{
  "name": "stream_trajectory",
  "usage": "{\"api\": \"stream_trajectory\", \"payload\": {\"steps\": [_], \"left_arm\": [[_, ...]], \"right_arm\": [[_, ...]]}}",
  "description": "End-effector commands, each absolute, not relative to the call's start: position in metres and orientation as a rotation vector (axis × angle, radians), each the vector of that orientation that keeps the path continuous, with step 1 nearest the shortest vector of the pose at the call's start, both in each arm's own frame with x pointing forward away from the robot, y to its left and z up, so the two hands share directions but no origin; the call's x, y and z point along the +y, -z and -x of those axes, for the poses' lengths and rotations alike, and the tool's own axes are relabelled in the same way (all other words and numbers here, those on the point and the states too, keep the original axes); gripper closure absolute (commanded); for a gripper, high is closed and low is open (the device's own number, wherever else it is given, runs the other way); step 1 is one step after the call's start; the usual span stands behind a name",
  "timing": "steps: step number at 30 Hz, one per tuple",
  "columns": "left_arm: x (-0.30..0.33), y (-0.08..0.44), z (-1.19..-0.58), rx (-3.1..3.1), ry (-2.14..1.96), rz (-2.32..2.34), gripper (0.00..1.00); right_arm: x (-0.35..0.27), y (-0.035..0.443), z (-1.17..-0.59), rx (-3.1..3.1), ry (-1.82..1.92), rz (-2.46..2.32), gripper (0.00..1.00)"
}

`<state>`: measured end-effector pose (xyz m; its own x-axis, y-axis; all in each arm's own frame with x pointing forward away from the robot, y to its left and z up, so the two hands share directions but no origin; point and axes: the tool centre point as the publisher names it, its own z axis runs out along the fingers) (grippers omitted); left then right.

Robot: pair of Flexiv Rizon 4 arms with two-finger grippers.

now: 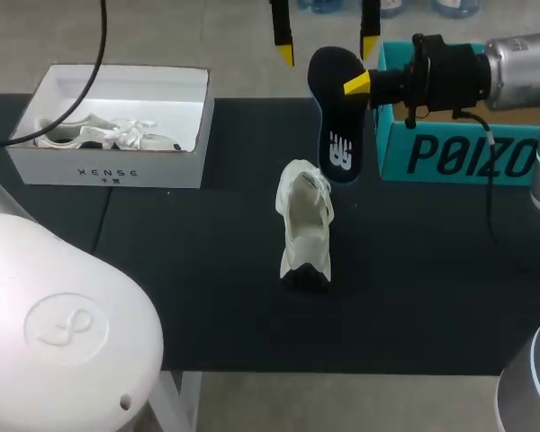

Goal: Take the shoe out of the shoebox, open the shoe tongue, remove and reinsert the insole, then place the shoe into the shoebox

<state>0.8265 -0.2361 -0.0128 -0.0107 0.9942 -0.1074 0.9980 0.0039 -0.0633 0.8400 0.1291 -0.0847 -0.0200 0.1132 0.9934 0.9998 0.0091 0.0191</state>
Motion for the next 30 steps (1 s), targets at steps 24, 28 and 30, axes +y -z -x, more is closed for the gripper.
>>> {"api": "stream_trajectory", "payload": {"steps": [24,28,30], "left_arm": [[-0.2360,0.0133,-0.8248,2.202,0.179,-2.190,0.00],[-0.2360,0.0133,-0.8248,2.202,0.179,-2.190,0.00],[-0.2360,0.0133,-0.8248,2.202,0.179,-2.190,0.00]], "right_arm": [[0.1259,0.0861,-0.8358,-1.300,1.177,1.279,1.00],[0.1277,0.0845,-0.8369,-1.304,1.180,1.277,1.00],[0.1293,0.0839,-0.8378,-1.309,1.177,1.274,1.00]]}}
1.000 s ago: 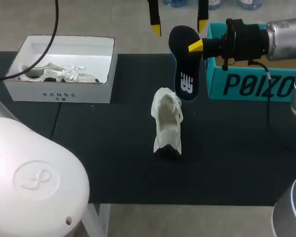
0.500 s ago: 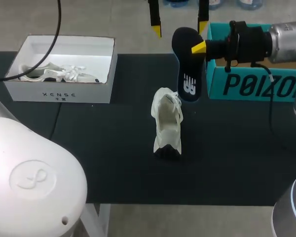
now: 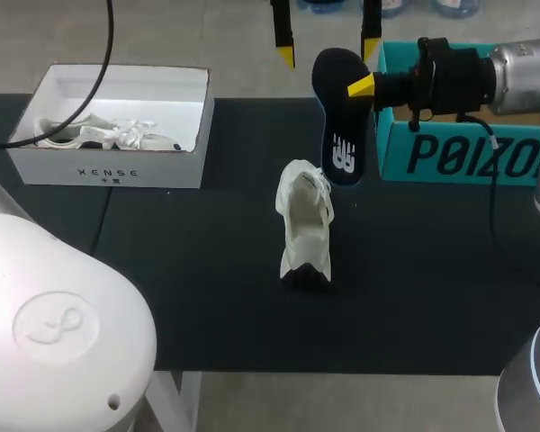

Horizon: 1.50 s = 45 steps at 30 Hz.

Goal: Take the shoe out of the shoebox, open the shoe tongue, remove and reinsert the insole, then place the shoe into the shoebox

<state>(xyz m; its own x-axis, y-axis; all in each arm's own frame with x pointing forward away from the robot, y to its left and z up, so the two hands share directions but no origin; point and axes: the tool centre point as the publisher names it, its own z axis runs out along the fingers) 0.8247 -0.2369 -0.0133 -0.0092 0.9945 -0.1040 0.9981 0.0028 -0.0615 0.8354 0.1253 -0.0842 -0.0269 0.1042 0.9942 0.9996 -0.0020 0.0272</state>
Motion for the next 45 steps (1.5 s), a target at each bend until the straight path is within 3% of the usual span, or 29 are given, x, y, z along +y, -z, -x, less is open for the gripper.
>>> {"api": "stream_trajectory", "payload": {"steps": [1,28,45], "left_arm": [[-0.236,0.013,-0.825,2.202,0.179,-2.190,0.00],[-0.208,-0.004,-0.841,1.779,0.699,-1.575,0.00],[-0.205,0.016,-0.843,1.642,0.598,-1.527,0.00]], "right_arm": [[0.130,0.084,-0.838,-1.313,1.174,1.272,1.00],[0.124,0.074,-0.842,-1.319,1.158,1.249,1.00],[0.128,0.063,-0.835,-1.288,1.155,1.192,1.00]]}}
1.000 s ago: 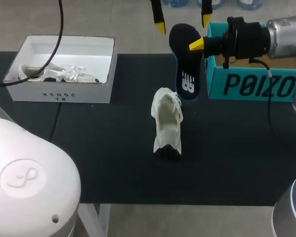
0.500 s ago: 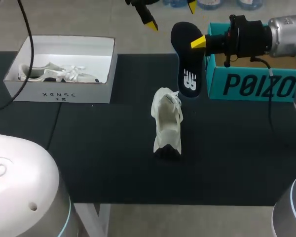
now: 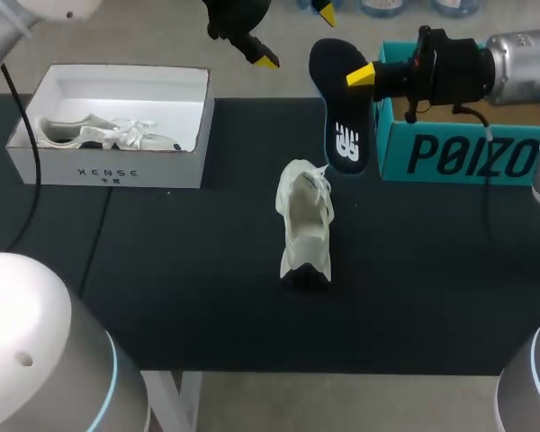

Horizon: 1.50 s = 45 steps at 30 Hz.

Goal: Take the shoe out of the shoebox, open the shoe tongue, remove and reinsert the insole, then place the shoe into the shoebox

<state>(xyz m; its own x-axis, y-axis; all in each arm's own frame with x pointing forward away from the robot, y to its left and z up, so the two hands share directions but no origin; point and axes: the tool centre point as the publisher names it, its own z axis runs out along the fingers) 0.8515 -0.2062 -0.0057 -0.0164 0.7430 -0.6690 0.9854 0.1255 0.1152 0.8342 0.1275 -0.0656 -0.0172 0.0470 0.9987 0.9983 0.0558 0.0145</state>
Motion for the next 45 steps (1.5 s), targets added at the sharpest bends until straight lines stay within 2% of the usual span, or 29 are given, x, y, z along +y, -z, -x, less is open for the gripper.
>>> {"api": "stream_trajectory", "payload": {"steps": [1,26,27,30,34,39,42,45], "left_arm": [[-0.205,0.017,-0.843,1.621,0.624,-1.504,0.00],[-0.235,0.024,-0.861,1.384,0.880,-1.199,0.00],[-0.237,0.022,-0.862,1.364,0.891,-1.169,0.03],[-0.239,0.021,-0.863,1.334,0.906,-1.127,0.33],[-0.241,0.017,-0.861,1.272,0.973,-1.091,0.51],[-0.244,0.018,-0.858,1.251,1.008,-1.079,0.57],[-0.244,0.019,-0.858,1.242,1.040,-1.069,0.73],[-0.245,0.020,-0.858,1.240,1.070,-1.073,0.69]], "right_arm": [[0.127,0.061,-0.835,-1.289,1.157,1.189,1.00],[0.121,0.025,-0.825,-1.236,1.150,1.173,1.00],[0.122,0.025,-0.825,-1.234,1.147,1.173,1.00],[0.123,0.026,-0.826,-1.227,1.144,1.175,1.00],[0.127,0.025,-0.826,-1.225,1.139,1.161,1.00],[0.128,0.026,-0.827,-1.213,1.143,1.159,1.00],[0.129,0.025,-0.827,-1.210,1.145,1.156,1.00],[0.129,0.025,-0.828,-1.210,1.145,1.156,1.00]]}}
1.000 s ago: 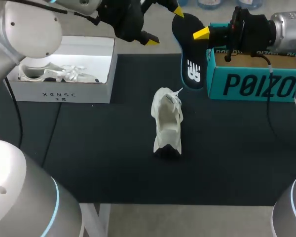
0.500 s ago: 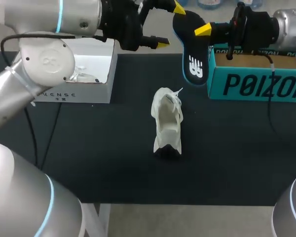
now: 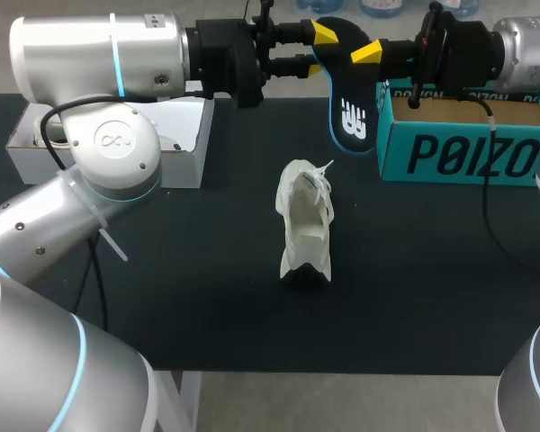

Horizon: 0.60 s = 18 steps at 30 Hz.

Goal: Take the shoe out of the shoebox, open the shoe tongue, remove and reinsert the insole, then place the shoe into the shoebox

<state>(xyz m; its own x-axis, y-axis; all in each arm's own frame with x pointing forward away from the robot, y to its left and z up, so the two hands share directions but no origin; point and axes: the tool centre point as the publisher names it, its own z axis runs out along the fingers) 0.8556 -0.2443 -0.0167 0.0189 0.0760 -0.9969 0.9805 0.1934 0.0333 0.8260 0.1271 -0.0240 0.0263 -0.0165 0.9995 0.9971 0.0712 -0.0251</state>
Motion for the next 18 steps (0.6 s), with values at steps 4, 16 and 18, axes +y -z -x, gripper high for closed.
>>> {"api": "stream_trajectory", "payload": {"steps": [4,16,18], "left_arm": [[-0.247,0.022,-0.857,1.242,1.074,-1.092,0.67],[-0.254,0.031,-0.858,1.258,1.078,-1.122,1.00],[-0.254,0.031,-0.859,1.259,1.077,-1.124,1.00]], "right_arm": [[0.130,0.025,-0.830,-1.212,1.143,1.158,1.00],[0.133,0.025,-0.834,-1.203,1.155,1.162,1.00],[0.133,0.025,-0.835,-1.203,1.156,1.163,1.00]]}}
